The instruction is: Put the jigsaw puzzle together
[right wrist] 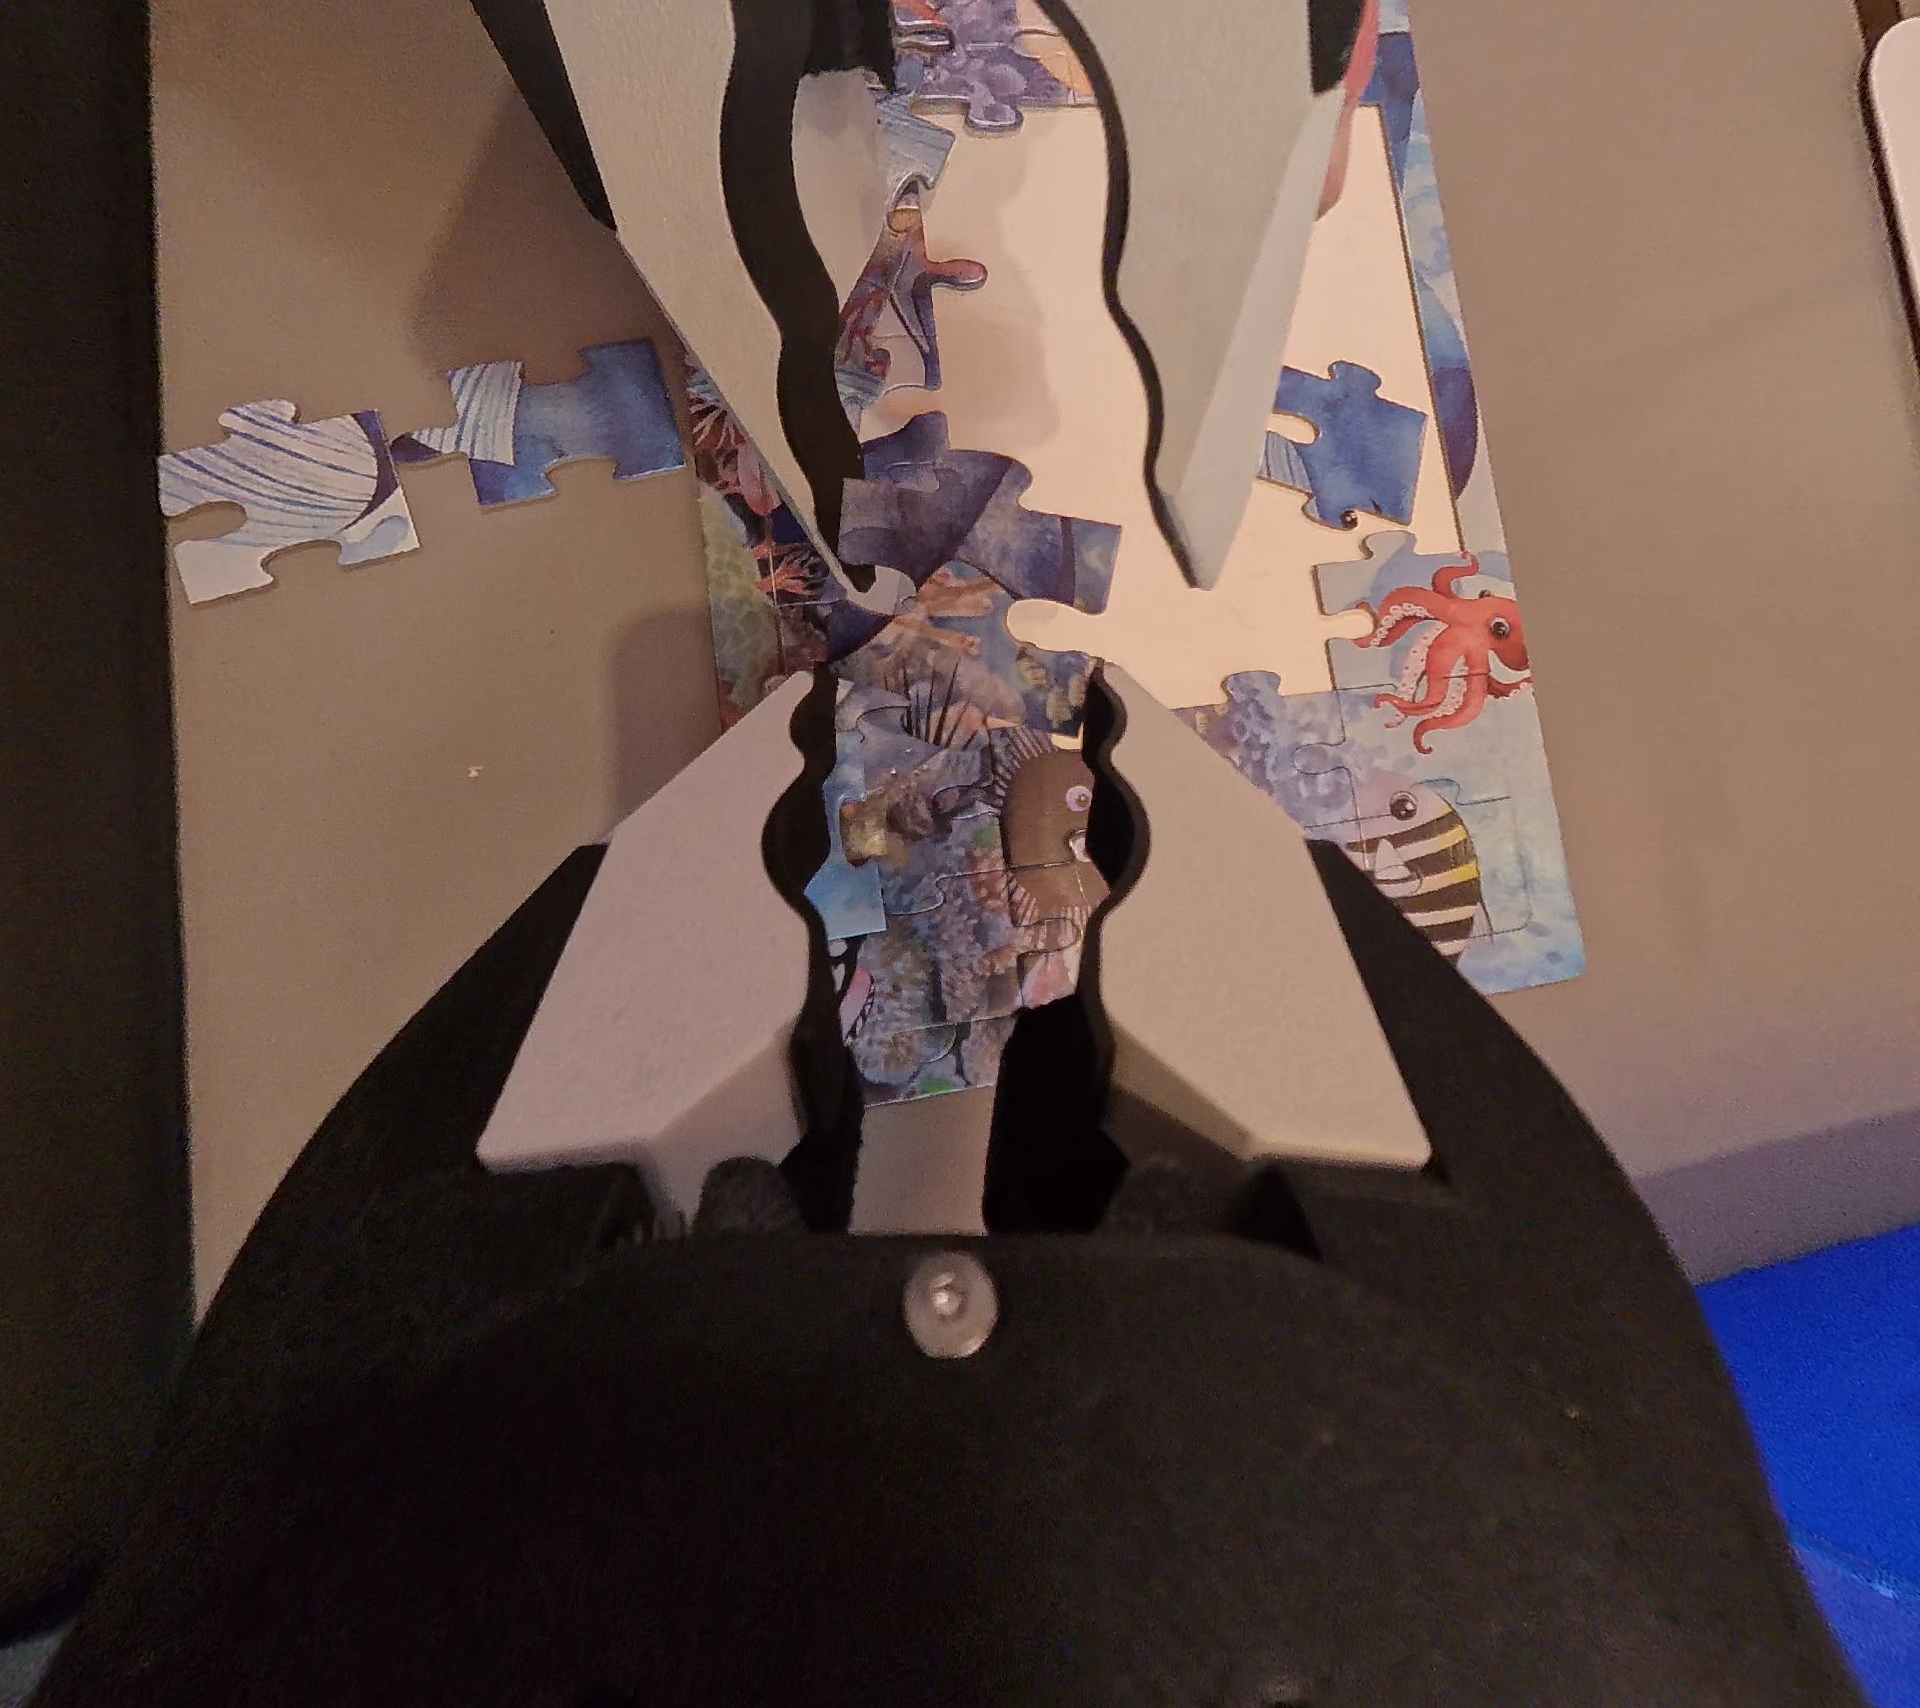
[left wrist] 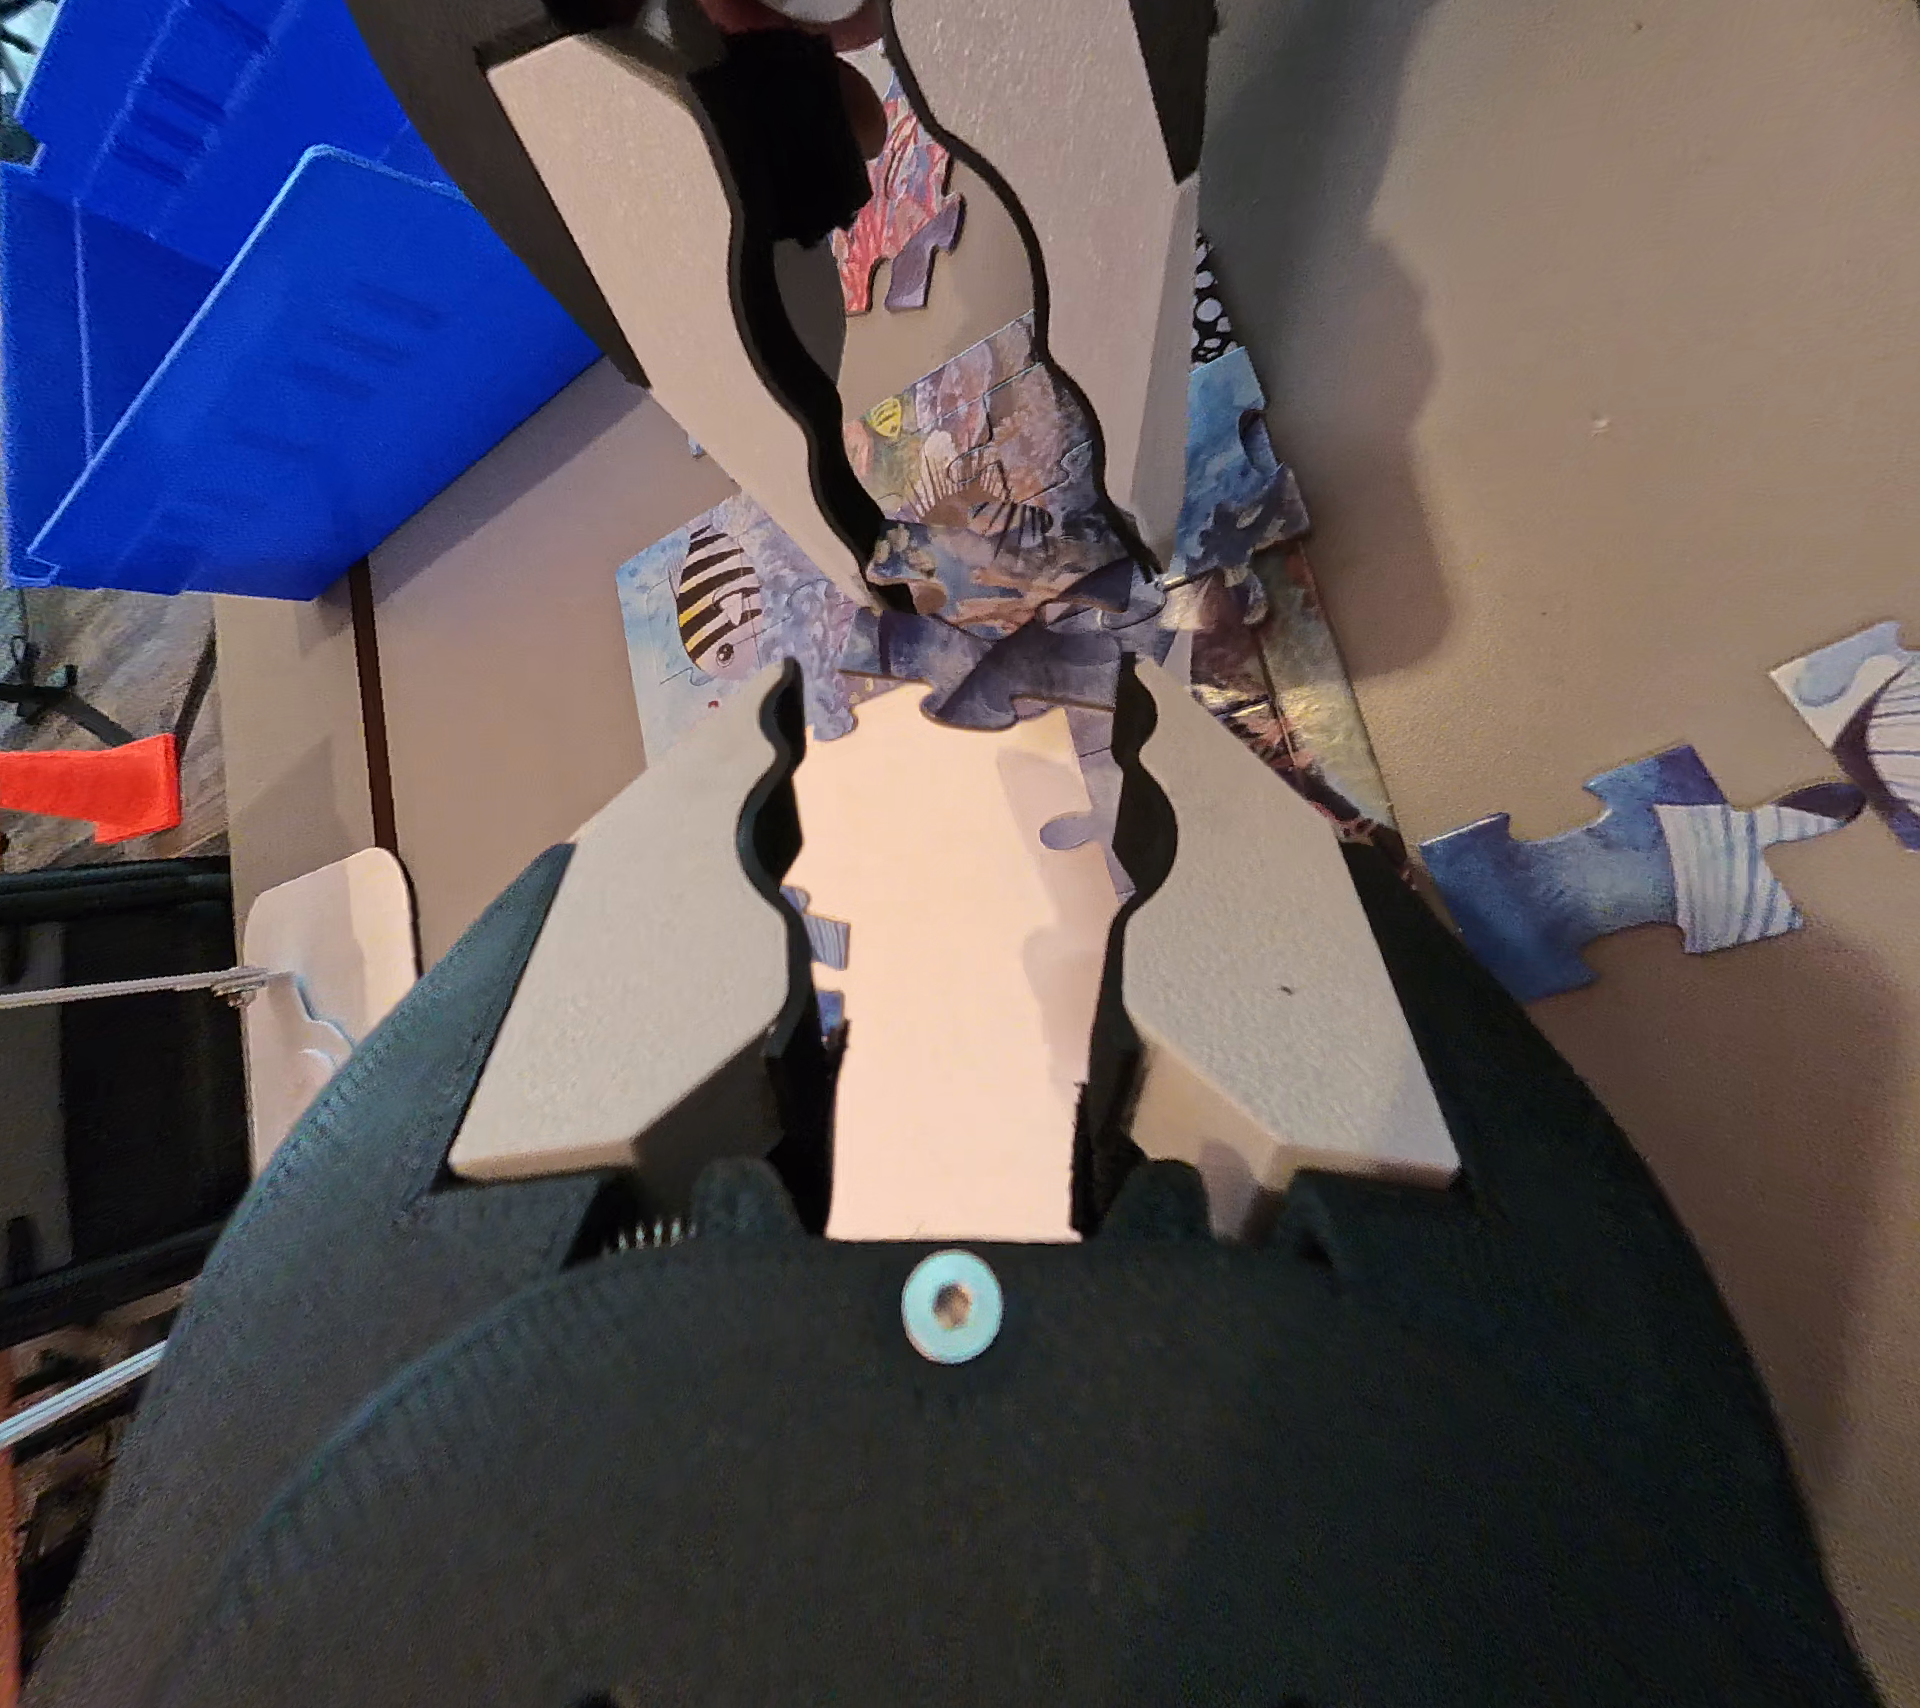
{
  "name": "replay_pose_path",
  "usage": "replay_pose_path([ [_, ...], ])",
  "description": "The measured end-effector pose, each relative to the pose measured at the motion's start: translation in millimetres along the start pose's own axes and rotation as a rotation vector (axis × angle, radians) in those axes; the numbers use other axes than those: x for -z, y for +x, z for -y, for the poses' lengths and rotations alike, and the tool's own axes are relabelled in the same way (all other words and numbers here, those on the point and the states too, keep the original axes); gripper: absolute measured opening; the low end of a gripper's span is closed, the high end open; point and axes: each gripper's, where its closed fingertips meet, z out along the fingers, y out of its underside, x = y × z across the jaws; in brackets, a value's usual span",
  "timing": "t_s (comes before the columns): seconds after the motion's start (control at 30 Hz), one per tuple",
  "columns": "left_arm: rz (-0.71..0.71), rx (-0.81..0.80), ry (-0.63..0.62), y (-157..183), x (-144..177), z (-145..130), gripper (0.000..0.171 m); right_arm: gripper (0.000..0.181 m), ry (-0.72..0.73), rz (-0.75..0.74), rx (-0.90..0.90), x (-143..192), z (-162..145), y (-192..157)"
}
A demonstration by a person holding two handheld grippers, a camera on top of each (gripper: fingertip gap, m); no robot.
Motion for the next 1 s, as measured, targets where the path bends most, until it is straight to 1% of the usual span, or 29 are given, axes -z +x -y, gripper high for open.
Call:
replay_pose_path([
  [0.07, 0.000, 0.002, 0.004, 0, 1, 2, 0.062, 0.046, -0.003, 0.011, -0.002, -1, 0, -2],
  [0.2, -0.022, -0.020, -0.012, 6, 0, 3, 0.051, 0.046, -0.021, 0.012, -0.001, -3, -2, -3],
  [0.3, -0.024, -0.030, -0.042, 8, -4, -3, 0.050, 0.046, -0.008, 0.019, -0.002, -1, 0, -4],
  [0.5, -0.003, 0.002, -0.026, 1, -5, -5, 0.049, 0.046, 0.020, 0.011, -0.021, 2, 3, 0],
  [0.57, 0.004, 0.051, -0.015, -4, -6, -6, 0.049, 0.050, 0.049, 0.009, -0.053, 6, 5, 4],
  [0.67, -0.007, 0.147, -0.060, -12, -11, -21, 0.049, 0.055, 0.048, -0.010, -0.105, 11, -2, 14],
  [0.73, -0.006, 0.218, -0.105, -17, -16, -31, 0.049, 0.052, 0.029, -0.028, -0.146, 12, -12, 22],
  [0.77, -0.033, 0.249, -0.131, -14, -19, -36, 0.049, 0.050, 0.019, -0.033, -0.168, 12, -17, 26],
  [0.87, -0.065, 0.334, -0.153, -12, -26, -39, 0.049, 0.048, 0.000, -0.024, -0.210, 10, -27, 30],
  [0.9, -0.092, 0.352, -0.169, -8, -27, -41, 0.049, 0.047, -0.006, -0.023, -0.217, 9, -30, 31],
  [1.0, -0.113, 0.391, -0.234, -3, -32, -51, 0.049, 0.045, -0.018, -0.018, -0.229, 7, -33, 32],
])
